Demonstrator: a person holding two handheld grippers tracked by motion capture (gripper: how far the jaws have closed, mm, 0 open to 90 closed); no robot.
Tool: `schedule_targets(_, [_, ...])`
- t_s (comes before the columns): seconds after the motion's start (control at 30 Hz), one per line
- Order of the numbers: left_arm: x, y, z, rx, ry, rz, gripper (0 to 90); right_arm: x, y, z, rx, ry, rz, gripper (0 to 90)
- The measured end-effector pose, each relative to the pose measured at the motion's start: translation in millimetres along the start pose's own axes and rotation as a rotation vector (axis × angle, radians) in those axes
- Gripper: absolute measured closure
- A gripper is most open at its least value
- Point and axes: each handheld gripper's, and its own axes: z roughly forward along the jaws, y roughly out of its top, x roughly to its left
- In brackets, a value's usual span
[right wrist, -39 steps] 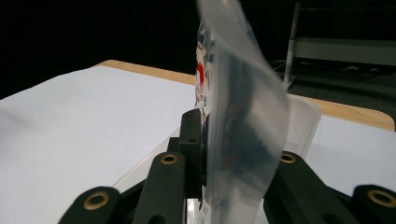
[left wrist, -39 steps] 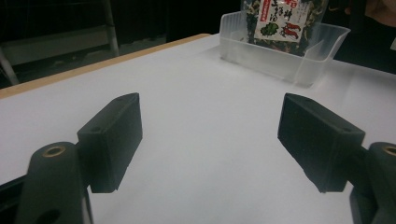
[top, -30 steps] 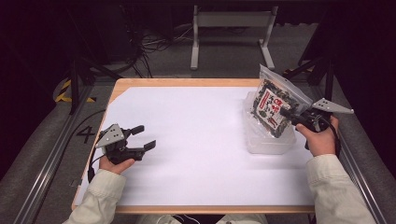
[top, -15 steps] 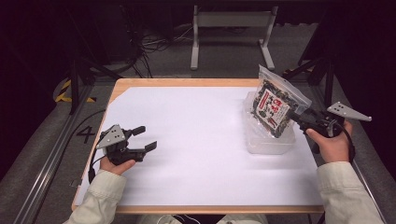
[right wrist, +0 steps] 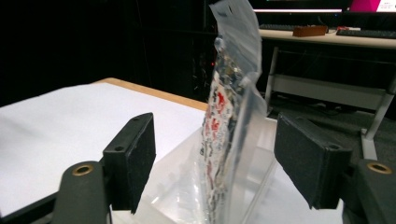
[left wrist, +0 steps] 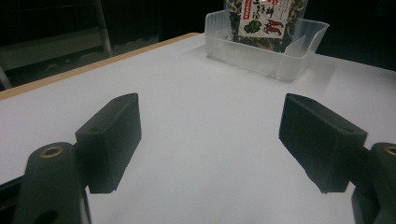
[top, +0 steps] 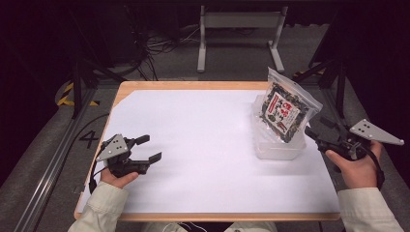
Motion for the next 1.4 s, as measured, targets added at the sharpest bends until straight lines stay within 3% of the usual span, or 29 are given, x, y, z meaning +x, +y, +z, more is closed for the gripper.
schedule_targets(0.27, [-7.7, -4.1, -5.3, 0.003, -0.006, 0.0, 21.7, 26.4, -5.3, -8.6, -0.031, 0.089, -0.003, 25.8])
schedule_targets(0.47, [-9.8, -7.3, -8.2, -0.006, -0.006, -0.014, 21.4, 45.1, -19.9, -2.2, -0.022, 0.169, -0.014, 24.2])
schedule_targets(0.6, [-10.7, -8.4, -9.4, -0.002, -0.008, -0.012, 21.3, 55.1, -28.7, 5.2, -0.023, 0.208, 0.004, 24.3])
schedule_targets(0.97, [-10.6, -11.6, -7.8, 0.001, -0.011, -0.022, 21.0, 77.0, -57.7, 27.1, -0.001, 0.263, 0.006, 24.3])
schedule_targets(1.4, [-10.0, -18.3, -2.6, 0.017, -0.019, -0.031, 20.7, 81.2, -82.7, 41.1, 0.022, 0.29, 0.01, 24.0])
